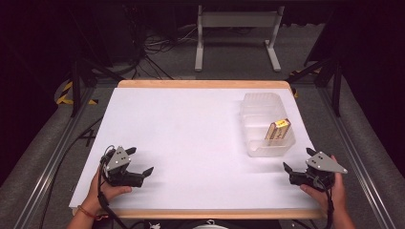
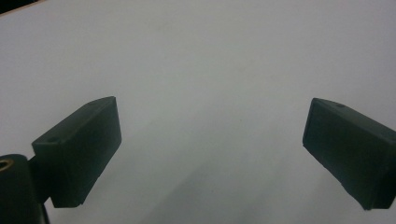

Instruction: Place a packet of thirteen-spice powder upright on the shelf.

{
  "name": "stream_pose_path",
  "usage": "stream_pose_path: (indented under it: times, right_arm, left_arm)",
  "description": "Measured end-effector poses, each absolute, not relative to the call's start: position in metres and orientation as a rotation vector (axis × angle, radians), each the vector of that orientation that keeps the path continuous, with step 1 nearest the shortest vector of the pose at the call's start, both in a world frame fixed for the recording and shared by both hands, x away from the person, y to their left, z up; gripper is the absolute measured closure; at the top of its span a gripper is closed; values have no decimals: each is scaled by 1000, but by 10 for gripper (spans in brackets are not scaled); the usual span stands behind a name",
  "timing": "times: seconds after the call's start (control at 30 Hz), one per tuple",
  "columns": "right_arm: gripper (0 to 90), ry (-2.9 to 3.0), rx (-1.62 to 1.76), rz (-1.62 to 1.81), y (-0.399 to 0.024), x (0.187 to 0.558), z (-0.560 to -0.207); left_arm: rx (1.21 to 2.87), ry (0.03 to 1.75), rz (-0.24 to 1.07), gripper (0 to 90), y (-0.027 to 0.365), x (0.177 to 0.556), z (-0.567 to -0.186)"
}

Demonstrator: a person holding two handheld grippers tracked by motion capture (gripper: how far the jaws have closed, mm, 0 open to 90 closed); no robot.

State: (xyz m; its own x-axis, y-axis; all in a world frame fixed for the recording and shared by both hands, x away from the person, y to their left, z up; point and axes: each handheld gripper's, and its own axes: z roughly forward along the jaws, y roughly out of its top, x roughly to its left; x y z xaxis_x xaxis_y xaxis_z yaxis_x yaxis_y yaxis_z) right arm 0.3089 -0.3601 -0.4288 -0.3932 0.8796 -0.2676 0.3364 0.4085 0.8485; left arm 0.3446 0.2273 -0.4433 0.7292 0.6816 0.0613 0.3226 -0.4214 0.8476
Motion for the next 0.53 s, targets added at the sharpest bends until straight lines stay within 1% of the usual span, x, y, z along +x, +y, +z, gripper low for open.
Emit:
stream_pose_path:
  times: [0.23,0.37,0.53]
  right_arm:
    - [61,1926,1048,943,-363,310,-429]
    - [34,1883,1095,947,-365,309,-429]
    - [39,1885,1111,962,-368,311,-429]
  left_arm:
    - [2036,760,498,51,226,347,-444]
    - [2035,765,504,51,226,347,-444]
    - [2036,768,507,51,227,348,-444]
